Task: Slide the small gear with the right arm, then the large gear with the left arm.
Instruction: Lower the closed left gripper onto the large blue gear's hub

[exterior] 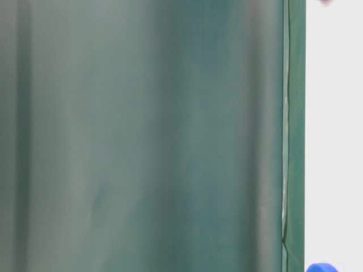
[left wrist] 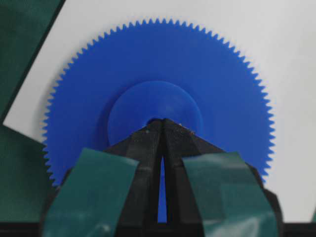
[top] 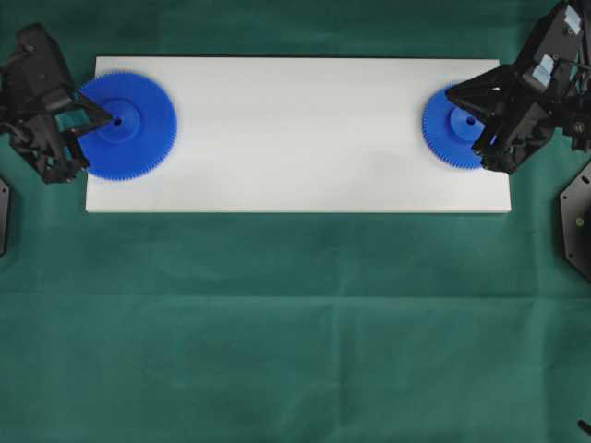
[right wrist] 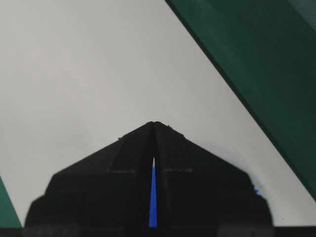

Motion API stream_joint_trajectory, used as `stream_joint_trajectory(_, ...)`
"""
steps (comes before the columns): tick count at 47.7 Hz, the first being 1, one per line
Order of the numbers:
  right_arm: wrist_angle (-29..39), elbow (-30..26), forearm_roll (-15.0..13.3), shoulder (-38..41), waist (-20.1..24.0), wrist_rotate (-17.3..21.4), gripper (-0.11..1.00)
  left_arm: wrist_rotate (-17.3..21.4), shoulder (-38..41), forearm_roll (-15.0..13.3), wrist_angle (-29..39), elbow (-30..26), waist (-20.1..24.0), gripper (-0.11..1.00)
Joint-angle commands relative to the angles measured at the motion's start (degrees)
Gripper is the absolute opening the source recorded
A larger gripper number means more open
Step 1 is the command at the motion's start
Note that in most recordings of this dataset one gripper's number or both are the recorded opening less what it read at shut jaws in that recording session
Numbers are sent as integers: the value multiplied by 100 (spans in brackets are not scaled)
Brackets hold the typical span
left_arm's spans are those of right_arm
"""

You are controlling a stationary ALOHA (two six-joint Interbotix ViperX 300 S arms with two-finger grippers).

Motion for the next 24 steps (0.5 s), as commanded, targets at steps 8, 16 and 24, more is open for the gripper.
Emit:
stream_joint_trajectory(8,-44,-53,-18,-9,9,35,50,9,589,0,-387,-141,18,0)
stream_joint_trajectory(16,-44,-35,-18,-9,9,44,50,18,923,0,-642,-158,35,0)
stream_joint_trajectory(24,-44,-18,-18,-9,18,62,50,35,1187,0,-738,-193,70,0)
